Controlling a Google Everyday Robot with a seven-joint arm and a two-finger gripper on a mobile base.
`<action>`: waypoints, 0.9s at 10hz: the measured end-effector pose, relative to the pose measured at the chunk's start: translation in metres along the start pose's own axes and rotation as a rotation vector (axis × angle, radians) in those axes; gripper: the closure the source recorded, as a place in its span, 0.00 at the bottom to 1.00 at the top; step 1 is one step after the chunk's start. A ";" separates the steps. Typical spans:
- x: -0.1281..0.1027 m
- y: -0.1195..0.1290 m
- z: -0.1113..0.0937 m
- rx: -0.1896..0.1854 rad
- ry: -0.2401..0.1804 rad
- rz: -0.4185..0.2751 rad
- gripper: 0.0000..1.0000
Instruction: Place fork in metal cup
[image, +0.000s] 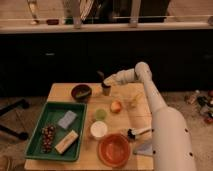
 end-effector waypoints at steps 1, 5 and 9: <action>0.002 -0.001 -0.001 0.005 -0.003 0.011 0.71; 0.006 -0.004 -0.006 0.017 -0.014 0.029 0.29; 0.006 -0.006 -0.007 0.021 -0.023 0.030 0.20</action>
